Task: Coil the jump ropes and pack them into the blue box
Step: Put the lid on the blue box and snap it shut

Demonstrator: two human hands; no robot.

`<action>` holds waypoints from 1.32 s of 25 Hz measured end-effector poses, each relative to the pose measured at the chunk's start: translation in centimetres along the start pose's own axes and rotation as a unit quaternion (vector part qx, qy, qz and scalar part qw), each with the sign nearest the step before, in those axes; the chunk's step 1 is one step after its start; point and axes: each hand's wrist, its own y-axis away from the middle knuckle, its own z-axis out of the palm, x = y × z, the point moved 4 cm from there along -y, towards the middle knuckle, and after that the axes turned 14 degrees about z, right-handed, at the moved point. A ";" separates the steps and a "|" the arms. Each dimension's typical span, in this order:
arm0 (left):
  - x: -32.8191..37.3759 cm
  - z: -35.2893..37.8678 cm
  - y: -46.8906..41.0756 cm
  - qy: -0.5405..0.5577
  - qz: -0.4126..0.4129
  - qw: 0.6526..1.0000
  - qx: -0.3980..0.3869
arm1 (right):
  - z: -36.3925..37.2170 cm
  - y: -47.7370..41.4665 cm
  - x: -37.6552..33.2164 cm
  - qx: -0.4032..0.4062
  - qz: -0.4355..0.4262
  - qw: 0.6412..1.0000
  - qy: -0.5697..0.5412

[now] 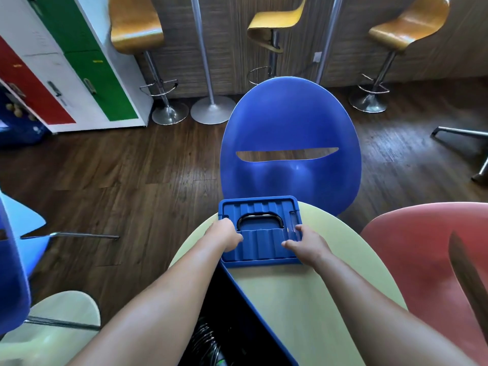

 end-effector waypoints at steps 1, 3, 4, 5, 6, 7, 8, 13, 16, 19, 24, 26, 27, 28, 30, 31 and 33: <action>-0.1 0.1 -0.2 0.011 -0.004 1.000 -0.002 | 0.2 -0.1 0.2 -0.001 0.002 1.000 -0.003; -0.3 -0.2 -0.3 0.023 -0.005 1.000 0.015 | 0.4 -0.2 0.5 0.002 0.000 1.000 -0.015; -0.4 -0.3 -0.3 0.025 -0.002 0.999 0.024 | 0.3 -0.2 0.6 0.004 0.000 1.000 -0.027; -0.4 -0.4 -0.1 0.031 -0.001 0.999 0.030 | 0.3 0.0 0.9 0.008 0.000 0.999 -0.041; -0.6 -0.3 0.0 0.043 0.002 0.998 0.040 | 0.2 0.1 1.1 0.013 0.001 0.999 -0.053; -0.7 -0.3 0.1 0.057 0.006 0.997 0.052 | 0.2 0.3 1.3 0.020 -0.001 0.998 -0.059; -0.8 -0.4 0.2 0.071 0.007 0.995 0.065 | 0.0 0.5 1.4 0.027 -0.004 0.998 -0.065; 0.3 -2.3 1.4 0.081 0.031 0.988 0.125 | -1.0 2.5 1.5 0.064 -0.022 0.993 -0.095; 1.1 -3.4 3.5 0.102 0.063 0.977 0.175 | -2.5 5.2 1.4 0.101 -0.046 0.984 -0.142; 1.3 -4.4 6.4 0.122 0.116 0.958 0.234 | -4.1 8.5 1.5 0.133 -0.079 0.969 -0.195; 0.6 -5.7 13.3 0.148 0.166 0.927 0.301 | -5.3 15.4 3.1 0.179 -0.101 0.950 -0.237; -0.6 -5.4 16.1 0.153 0.171 0.922 0.311 | -4.7 18.3 3.8 0.186 -0.115 0.947 -0.237; -1.3 -5.1 17.2 0.156 0.169 0.921 0.314 | -4.2 19.5 4.1 0.183 -0.124 0.946 -0.237; -2.2 -4.7 18.5 0.158 0.167 0.920 0.317 | -3.6 20.9 4.3 0.178 -0.131 0.946 -0.237; -3.7 -4.0 20.3 0.156 0.166 0.919 0.321 | -2.5 22.7 5.0 0.163 -0.133 0.948 -0.239; -4.5 -3.7 21.1 0.152 0.167 0.920 0.320 | -1.7 23.3 5.5 0.151 -0.130 0.949 -0.244; -5.9 -3.4 22.2 0.143 0.171 0.924 0.310 | 0.2 24.5 6.8 0.118 -0.117 0.953 -0.251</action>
